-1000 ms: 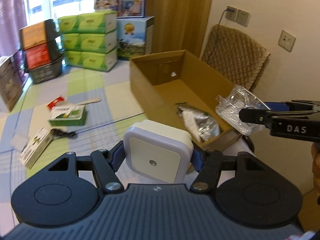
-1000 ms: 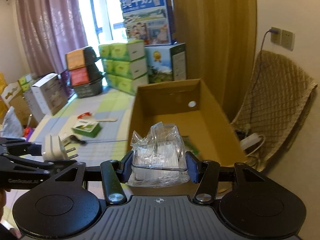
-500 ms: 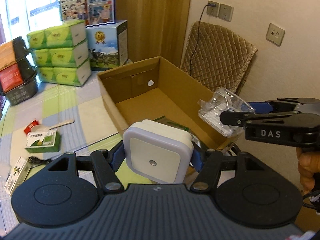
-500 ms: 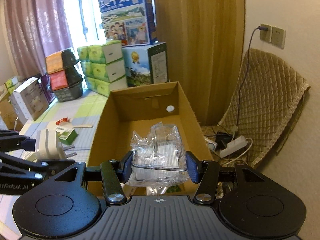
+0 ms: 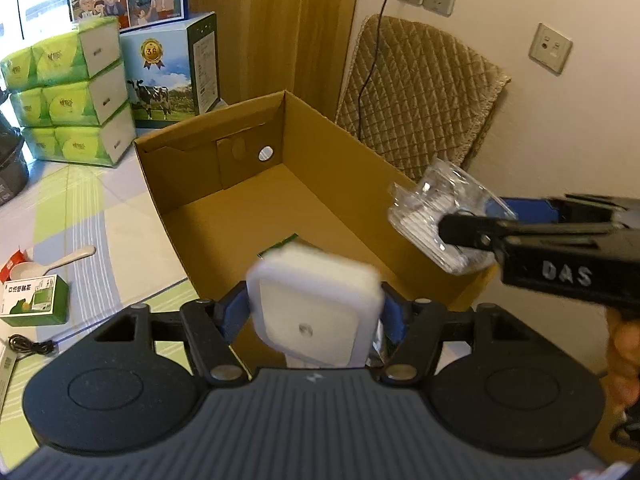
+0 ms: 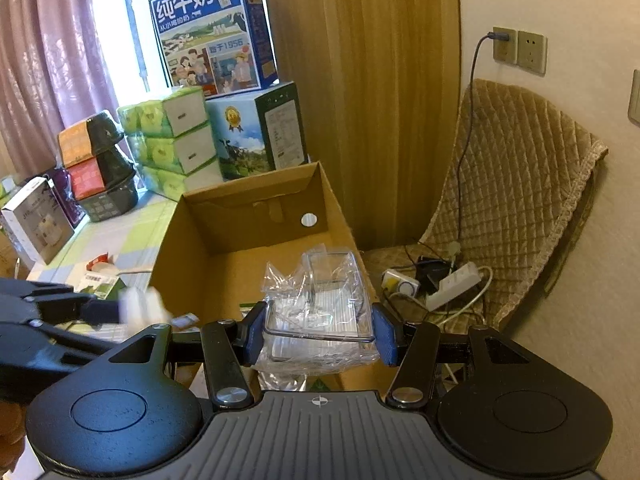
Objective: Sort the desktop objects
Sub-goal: 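Open left tool over box dropping night light while right tool releases hook package, then withdraw both open tools from the cardboard box toward the table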
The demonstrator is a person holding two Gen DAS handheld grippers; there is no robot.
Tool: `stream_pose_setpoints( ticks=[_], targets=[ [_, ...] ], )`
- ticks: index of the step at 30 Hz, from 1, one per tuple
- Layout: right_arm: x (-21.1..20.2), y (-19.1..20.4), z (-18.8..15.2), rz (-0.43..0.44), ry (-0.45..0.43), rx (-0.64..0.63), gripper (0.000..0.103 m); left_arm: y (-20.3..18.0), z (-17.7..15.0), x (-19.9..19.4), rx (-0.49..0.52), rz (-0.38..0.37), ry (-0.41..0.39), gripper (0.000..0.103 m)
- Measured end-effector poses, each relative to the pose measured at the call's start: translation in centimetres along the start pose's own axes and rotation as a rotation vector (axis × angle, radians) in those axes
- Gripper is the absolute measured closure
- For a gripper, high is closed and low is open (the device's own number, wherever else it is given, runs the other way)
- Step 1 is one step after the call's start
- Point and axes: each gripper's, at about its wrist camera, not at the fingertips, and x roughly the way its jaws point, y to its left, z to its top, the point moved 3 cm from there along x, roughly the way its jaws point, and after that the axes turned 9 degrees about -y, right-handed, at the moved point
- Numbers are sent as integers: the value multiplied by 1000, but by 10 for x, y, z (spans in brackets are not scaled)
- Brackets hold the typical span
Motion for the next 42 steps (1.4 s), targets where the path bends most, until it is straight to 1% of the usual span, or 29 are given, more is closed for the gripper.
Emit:
stream_pose_setpoints(
  ticks=[4,10,12,15,16,17,19,22,25,29,35,36,38,42],
  targets=[
    [3,2,-4,6,7,-1,52,10,1,-7,-18,7,-22,33],
    [8,12,-7,35,17,9,52,32,-9,-28,-66,50,-41,33],
    [10,16,-6,50,16,21,52,39,-13,-36,-77,62,-48,33],
    [15,23,-2,103,-2,35,51,47,-17,-46,-98,77,-60,33],
    [16,25,-1,119,-7,39,46,49,-19,-49,-106,80,-64,33],
    [15,26,1,118,-13,39,42,52,-20,-53,-112,82,-67,33],
    [12,28,2,104,-30,35,39,56,-24,-59,-117,86,-71,33],
    [5,28,-1,102,-24,44,37,62,-30,-69,-118,107,-77,32],
    [-3,30,-9,100,-10,48,34,69,-38,-80,-129,127,-82,29],
    [-19,39,-26,108,7,57,29,77,-51,-94,-149,148,-81,28],
    [-38,67,-44,130,37,34,22,88,-75,-115,-183,176,-71,26],
    [-41,73,-46,138,40,27,21,90,-79,-119,-187,180,-69,26],
    [-46,84,-50,157,44,18,16,94,-85,-127,-198,188,-69,25],
    [-55,106,-57,194,51,2,11,103,-96,-143,-222,210,-75,24]
  ],
)
